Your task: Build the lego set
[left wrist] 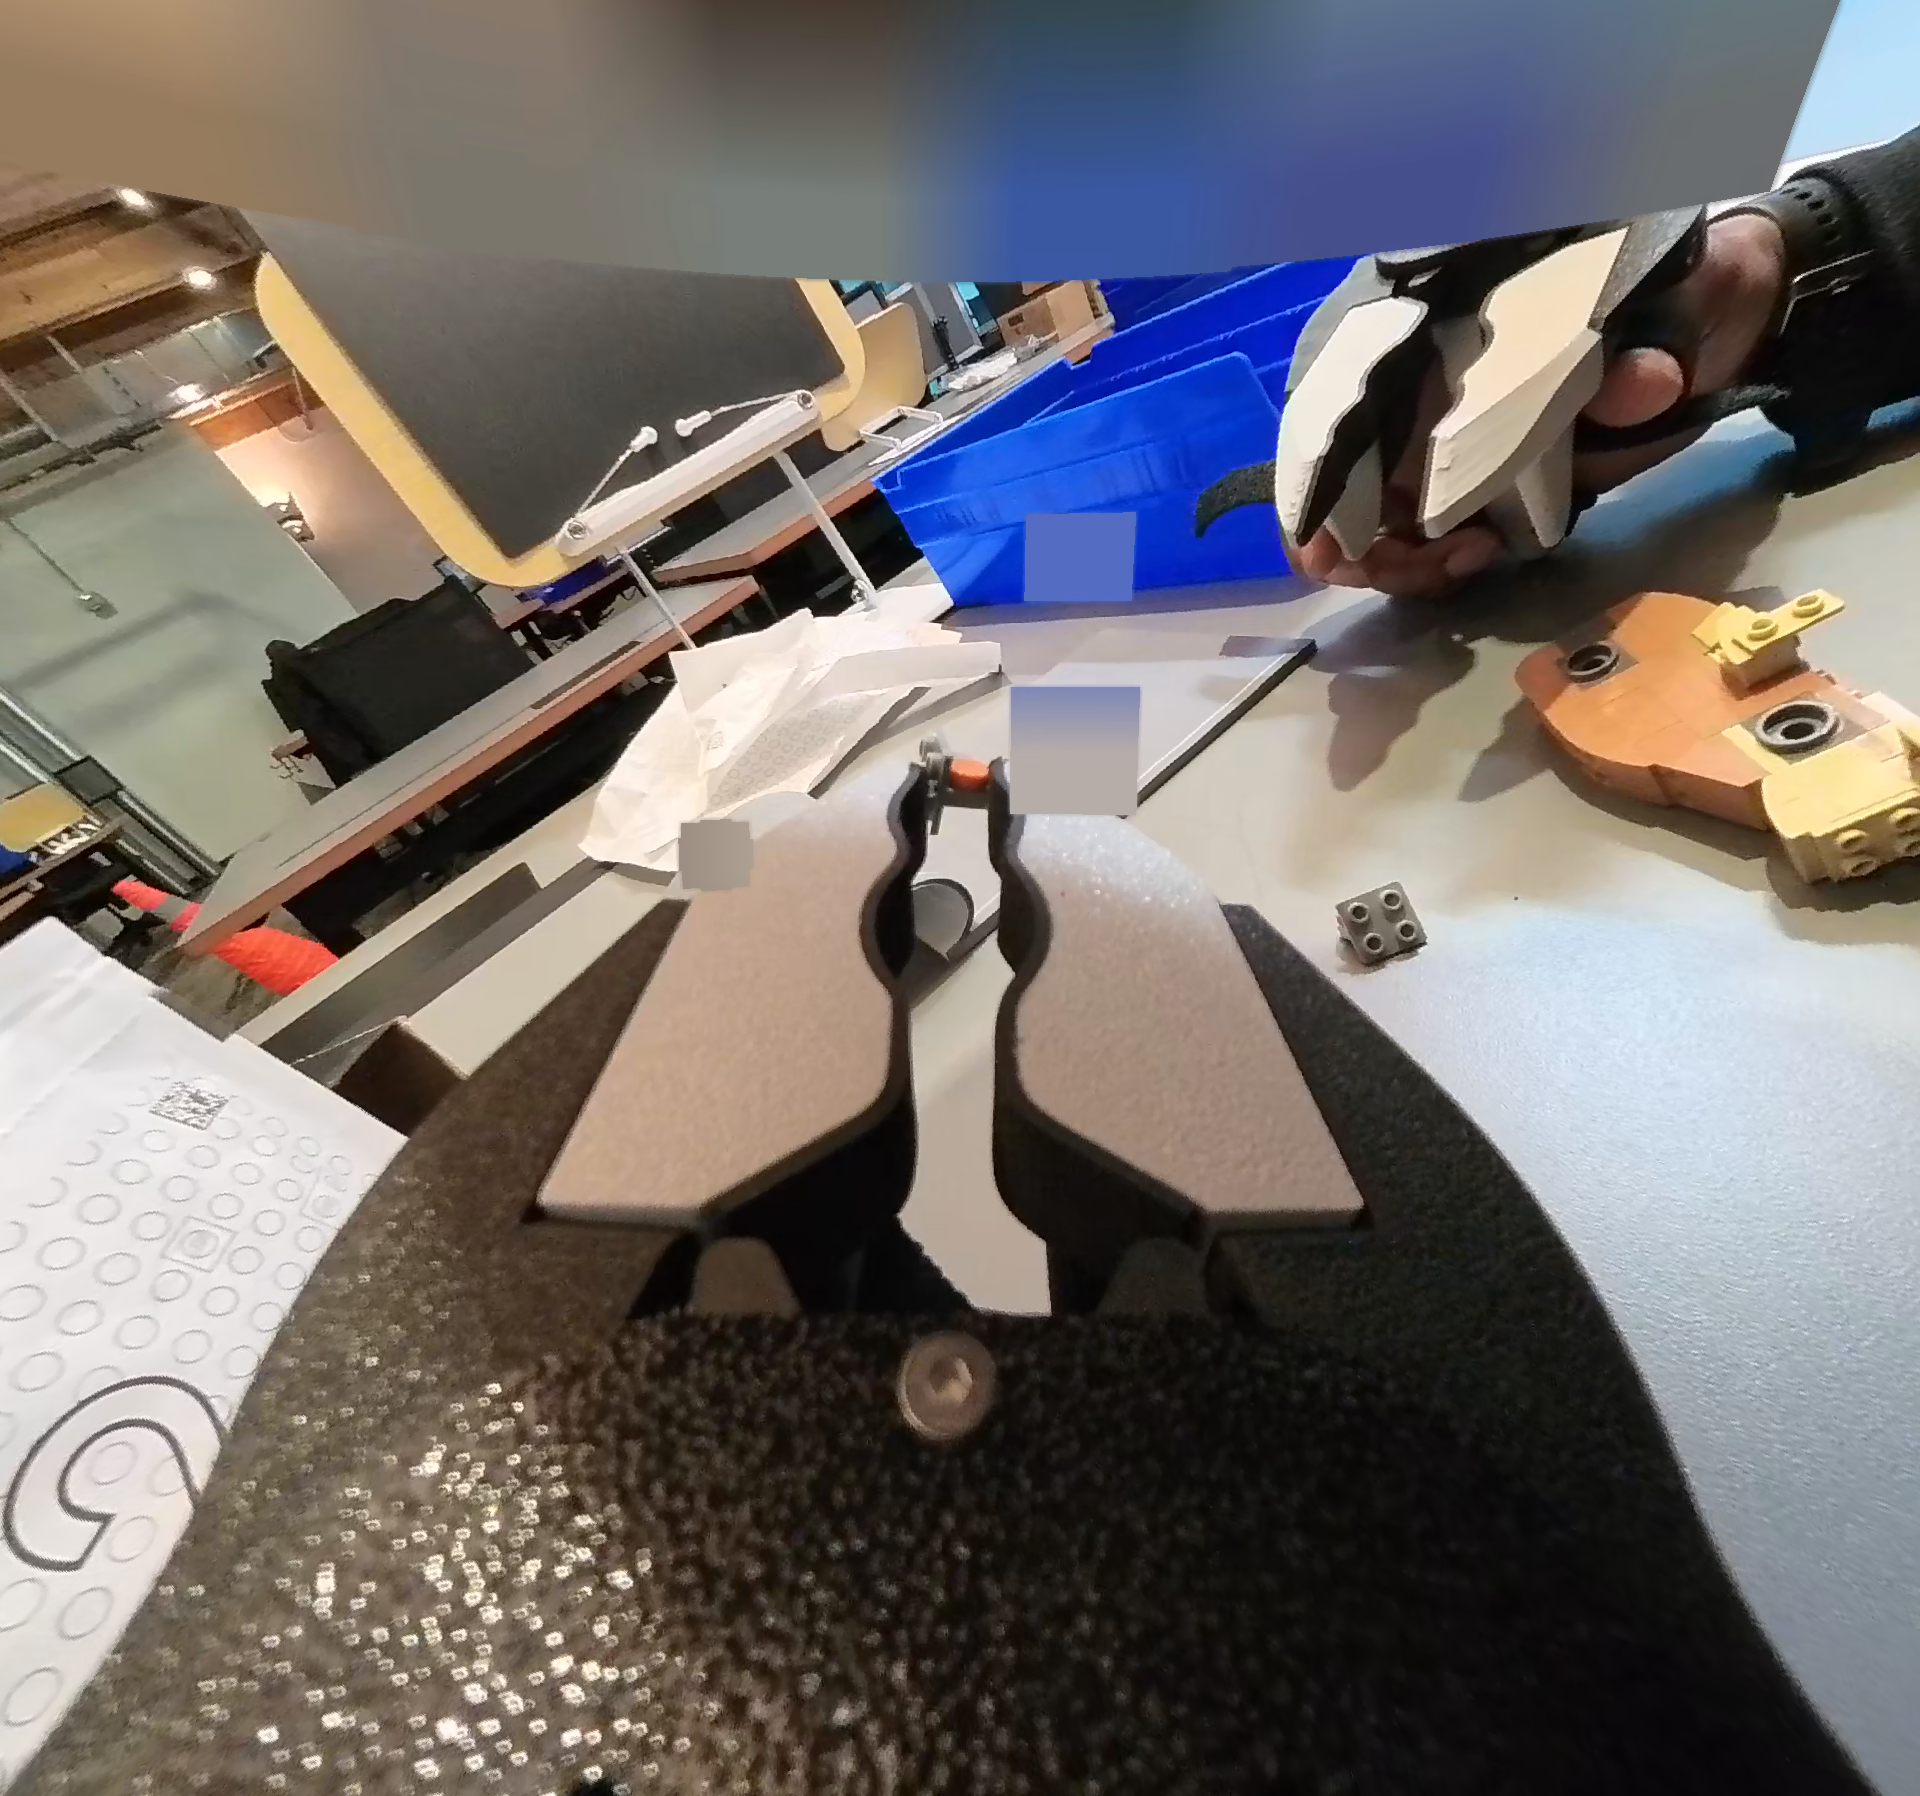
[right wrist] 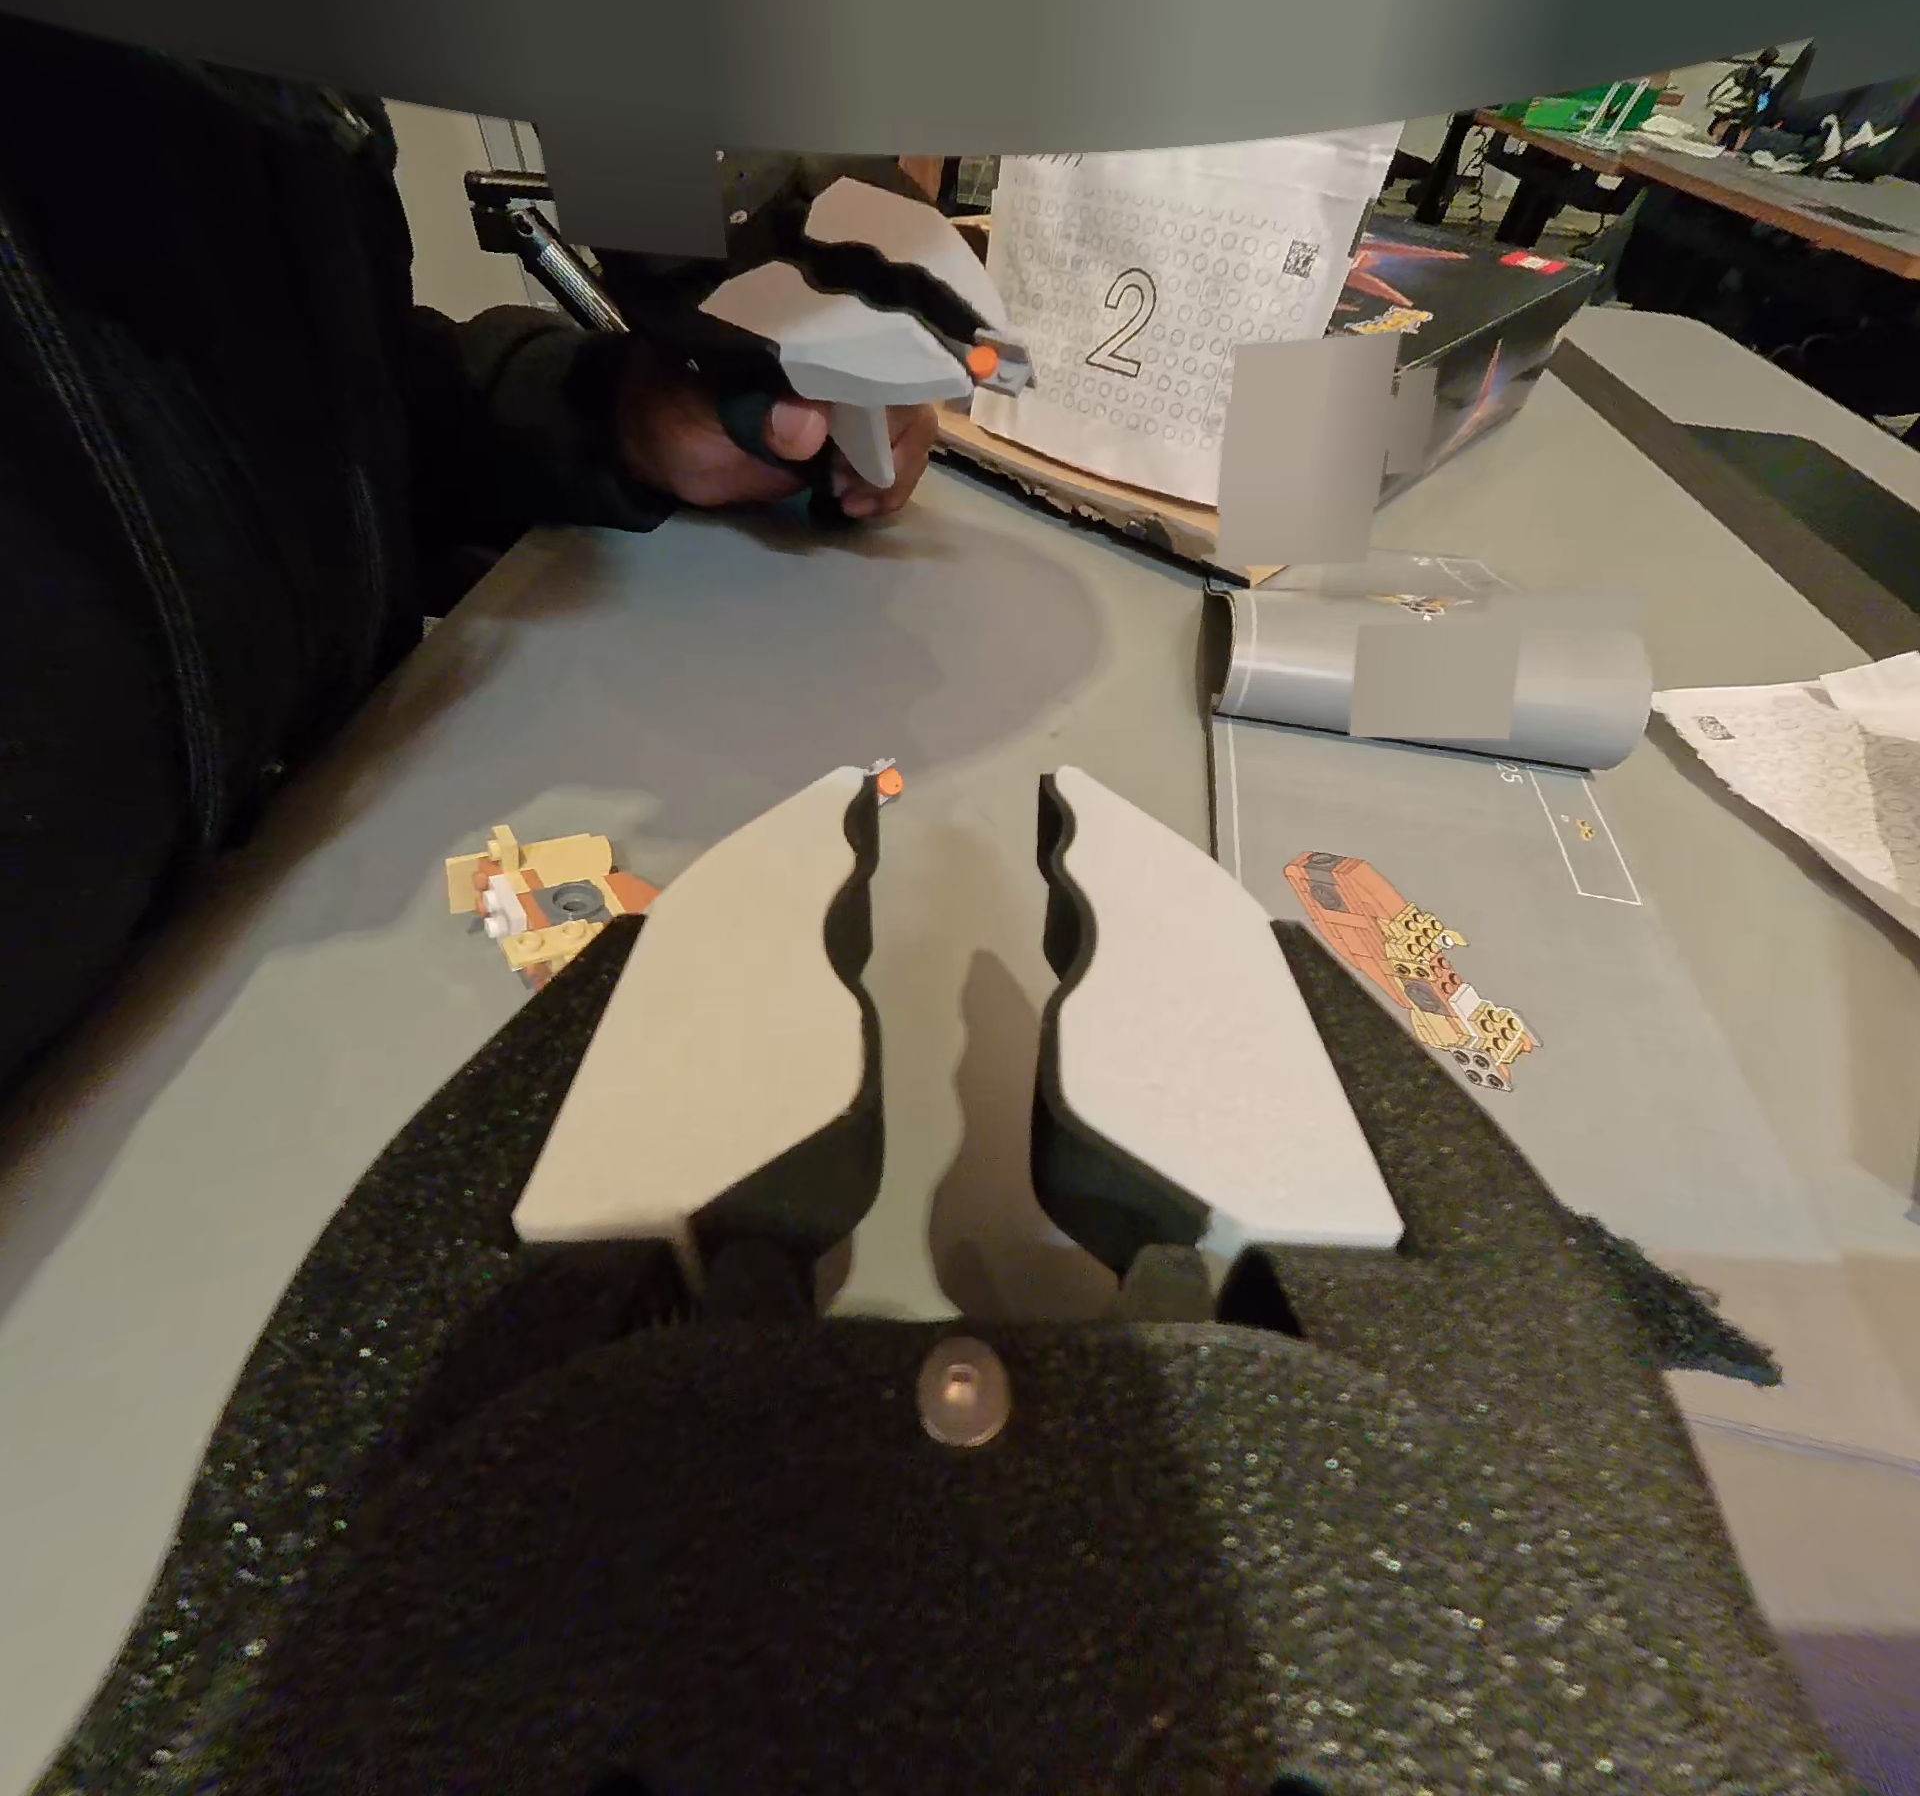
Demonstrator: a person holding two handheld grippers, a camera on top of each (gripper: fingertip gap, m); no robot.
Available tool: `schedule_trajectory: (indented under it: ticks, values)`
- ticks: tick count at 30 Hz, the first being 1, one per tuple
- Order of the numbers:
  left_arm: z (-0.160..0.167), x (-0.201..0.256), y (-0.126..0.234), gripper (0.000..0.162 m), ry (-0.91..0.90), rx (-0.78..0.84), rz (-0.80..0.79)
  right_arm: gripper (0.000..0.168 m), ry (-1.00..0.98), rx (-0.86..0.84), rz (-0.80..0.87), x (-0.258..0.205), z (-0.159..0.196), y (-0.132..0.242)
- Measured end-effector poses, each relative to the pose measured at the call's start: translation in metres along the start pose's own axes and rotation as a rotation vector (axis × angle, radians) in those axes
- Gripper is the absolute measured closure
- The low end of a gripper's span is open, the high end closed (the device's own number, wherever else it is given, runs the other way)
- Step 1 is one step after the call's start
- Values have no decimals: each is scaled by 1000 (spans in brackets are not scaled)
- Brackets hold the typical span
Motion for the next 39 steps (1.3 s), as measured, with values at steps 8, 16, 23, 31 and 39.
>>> schedule_trajectory:
  ticks: [8,16,23,31,39]
  values:
    - [0,0,0,152,-2,-1,-1,139,-2,0,-2,0,0,0]
    - [0,0,0,152,-5,-3,-2,139,-3,2,-5,0,0,1]
    - [0,0,0,152,-5,-3,-3,139,-5,2,-7,0,0,1]
    - [1,-1,0,152,-8,-5,-6,138,-3,-8,-9,0,1,0]
    - [0,4,1,152,-65,-14,-24,136,141,-58,33,-13,5,-6]
Point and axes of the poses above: each gripper's, where its closed fingertips meet, y back along the fingers, z out of its underside, x = y × z across the jaws, the point moved 6 cm from there along y, back along the fingers, and after that the axes turned 6 degrees about z, right-handed, at the moved point
